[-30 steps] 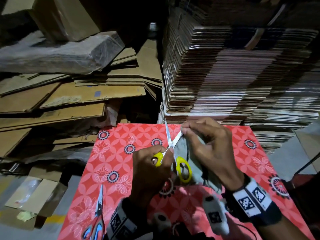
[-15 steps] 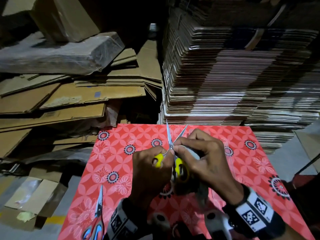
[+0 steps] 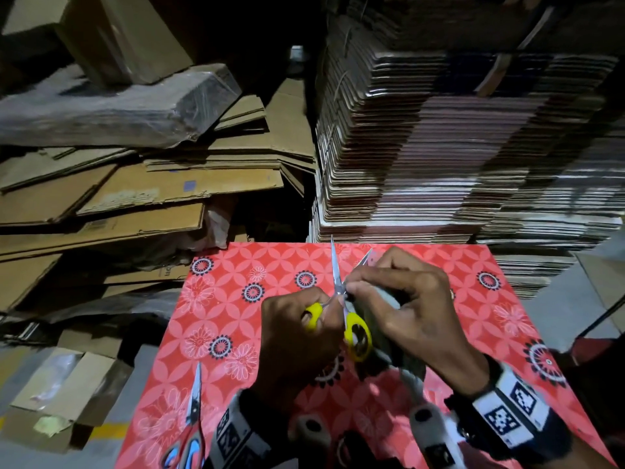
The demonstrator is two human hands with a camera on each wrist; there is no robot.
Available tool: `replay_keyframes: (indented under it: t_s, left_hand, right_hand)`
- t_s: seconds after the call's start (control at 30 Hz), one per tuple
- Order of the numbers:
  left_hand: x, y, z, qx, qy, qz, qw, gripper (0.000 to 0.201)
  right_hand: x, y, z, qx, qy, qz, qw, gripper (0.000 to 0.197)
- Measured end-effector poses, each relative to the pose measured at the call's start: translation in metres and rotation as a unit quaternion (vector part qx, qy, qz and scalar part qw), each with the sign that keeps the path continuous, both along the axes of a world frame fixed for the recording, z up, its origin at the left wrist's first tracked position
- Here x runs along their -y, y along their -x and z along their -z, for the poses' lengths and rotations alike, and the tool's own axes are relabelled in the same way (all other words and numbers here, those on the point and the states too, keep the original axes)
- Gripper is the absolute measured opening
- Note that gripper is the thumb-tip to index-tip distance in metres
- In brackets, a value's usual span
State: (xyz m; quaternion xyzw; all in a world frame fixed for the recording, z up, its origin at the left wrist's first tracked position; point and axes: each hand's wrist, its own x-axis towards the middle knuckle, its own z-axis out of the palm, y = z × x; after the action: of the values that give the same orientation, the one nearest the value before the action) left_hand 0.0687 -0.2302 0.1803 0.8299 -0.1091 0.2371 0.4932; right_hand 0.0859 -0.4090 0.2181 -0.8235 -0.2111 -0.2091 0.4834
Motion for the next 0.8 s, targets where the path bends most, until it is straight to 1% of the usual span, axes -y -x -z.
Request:
replay_keyframes:
  t_s: [0.03,0.13,0.17,0.23,0.3,0.37,0.4,0.5,0.53,0.6,0.7,0.8]
  left_hand:
    - [0.001,-0.002,0.001,-0.007,0.005,0.0,1.0,0.046]
    - [0.001,-0.005,0.005,-0.028,0.018,0.009,0.999,0.043]
    - [0.001,-0.005,0.006,-0.034,0.027,0.016,0.999,0.042]
    - [0.0,-0.005,0.005,-0.04,0.047,0.023,0.998,0.042]
    - [-0.003,-0.008,0.004,-0.044,0.078,0.023,0.996,0.043]
    - [-0.005,-0.011,0.0,-0.039,0.103,0.012,0.994,0.043]
    - [-0.006,-0.012,-0.002,-0.033,0.111,0.005,0.993,0.041]
    - [-0.006,-0.016,-0.011,-0.028,0.128,0.004,0.991,0.026]
    - [-0.005,-0.016,-0.015,-0.029,0.131,0.005,0.991,0.02]
    - [-0.005,-0.018,-0.019,-0.03,0.13,0.002,0.991,0.015]
    - [-0.006,-0.021,-0.021,-0.03,0.134,0.006,0.99,0.015]
    - [-0.006,-0.023,-0.024,-0.032,0.184,0.032,0.982,0.016]
  right_hand:
    - [0.001,-0.002,0.001,-0.004,0.005,0.003,1.0,0.017]
    - [0.021,-0.021,0.0,-0.023,-0.027,0.082,0.996,0.022]
    - [0.026,-0.025,-0.002,-0.024,-0.041,0.093,0.995,0.022]
    - [0.029,-0.026,-0.005,-0.022,-0.067,0.085,0.994,0.021]
    - [0.025,-0.021,-0.004,-0.049,-0.096,0.055,0.993,0.02]
    - [0.022,-0.016,-0.001,-0.106,-0.122,0.014,0.987,0.012]
    - [0.021,-0.015,0.0,-0.136,-0.12,-0.009,0.983,0.011]
    - [0.021,-0.012,0.003,-0.198,-0.081,-0.092,0.973,0.018]
    - [0.02,-0.013,0.004,-0.227,-0.086,-0.109,0.964,0.022]
    - [0.021,-0.015,0.007,-0.283,-0.103,-0.141,0.943,0.027]
    - [0.019,-0.017,0.007,-0.32,-0.072,-0.182,0.927,0.023]
    - [0.016,-0.015,0.005,-0.329,-0.086,-0.216,0.915,0.018]
